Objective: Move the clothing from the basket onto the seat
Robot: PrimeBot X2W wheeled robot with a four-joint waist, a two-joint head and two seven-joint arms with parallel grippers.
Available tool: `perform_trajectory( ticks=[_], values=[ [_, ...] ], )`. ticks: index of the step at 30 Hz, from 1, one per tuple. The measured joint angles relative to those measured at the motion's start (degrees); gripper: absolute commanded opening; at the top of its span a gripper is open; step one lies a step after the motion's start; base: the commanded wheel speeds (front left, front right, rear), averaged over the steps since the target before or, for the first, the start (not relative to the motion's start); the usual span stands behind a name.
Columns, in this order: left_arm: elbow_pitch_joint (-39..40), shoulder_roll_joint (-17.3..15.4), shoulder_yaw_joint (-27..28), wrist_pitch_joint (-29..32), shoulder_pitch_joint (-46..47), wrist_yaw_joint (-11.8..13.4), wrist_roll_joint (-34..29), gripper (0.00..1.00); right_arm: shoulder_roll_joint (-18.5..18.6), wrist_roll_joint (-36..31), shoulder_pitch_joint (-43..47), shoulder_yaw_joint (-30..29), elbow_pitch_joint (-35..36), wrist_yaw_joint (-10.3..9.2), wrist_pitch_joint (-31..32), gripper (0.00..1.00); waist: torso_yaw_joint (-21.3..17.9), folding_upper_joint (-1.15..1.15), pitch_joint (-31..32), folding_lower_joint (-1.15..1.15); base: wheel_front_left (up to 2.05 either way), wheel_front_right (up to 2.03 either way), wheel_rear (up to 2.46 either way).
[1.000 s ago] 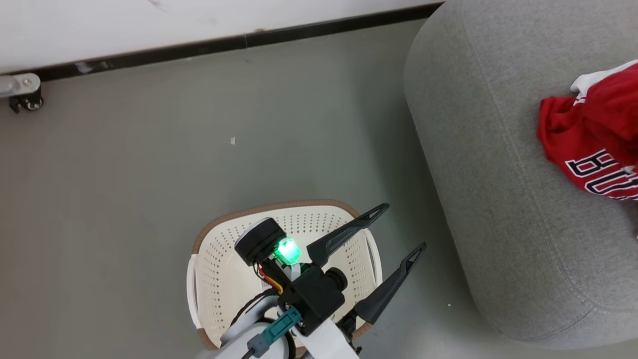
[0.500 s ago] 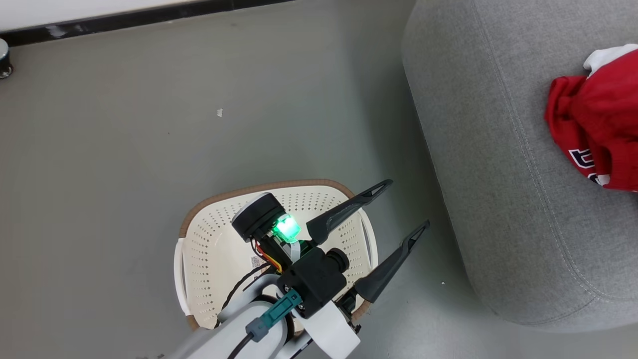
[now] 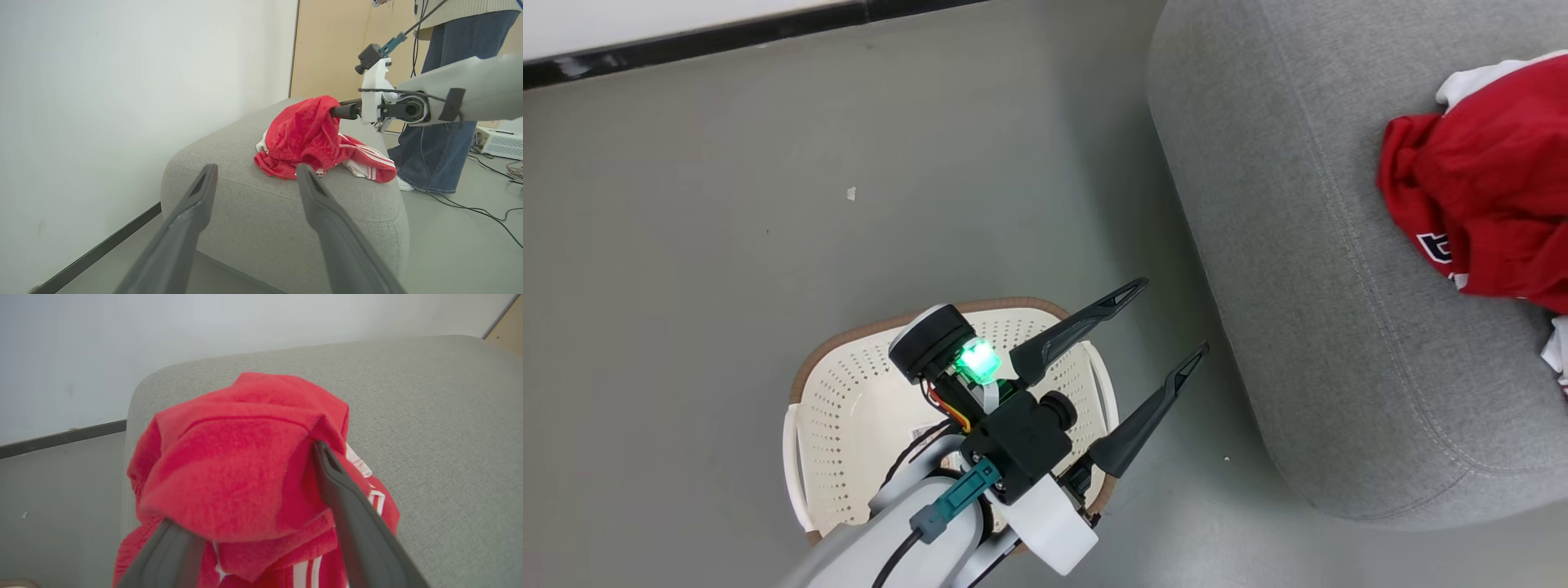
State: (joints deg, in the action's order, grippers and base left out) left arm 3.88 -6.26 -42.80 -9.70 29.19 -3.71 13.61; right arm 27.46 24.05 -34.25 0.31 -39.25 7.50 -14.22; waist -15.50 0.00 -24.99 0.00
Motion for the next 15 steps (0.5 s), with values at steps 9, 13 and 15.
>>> perform_trajectory(
  ticks=[9,13,15],
  values=[
    [-1.5,0.3,0.6,-1.3,0.0,-0.1,1.0,1.0,0.4,0.8,5.3,1.2,3.2,0.0,0.0,1.0,-1.9,0.0,1.5,0.0,0.0,0.0,0.0],
    [-2.2,0.3,0.8,-1.7,0.0,-0.3,1.1,1.0,1.7,1.7,7.8,1.1,4.8,0.0,0.0,1.0,-2.9,0.0,2.3,0.0,0.0,0.0,0.0],
    [-2.5,0.4,1.0,-2.0,0.0,-0.3,1.2,1.0,2.2,1.8,9.0,1.1,5.7,0.0,0.0,1.0,-3.4,0.0,2.8,0.0,0.0,0.0,0.0]
  ],
)
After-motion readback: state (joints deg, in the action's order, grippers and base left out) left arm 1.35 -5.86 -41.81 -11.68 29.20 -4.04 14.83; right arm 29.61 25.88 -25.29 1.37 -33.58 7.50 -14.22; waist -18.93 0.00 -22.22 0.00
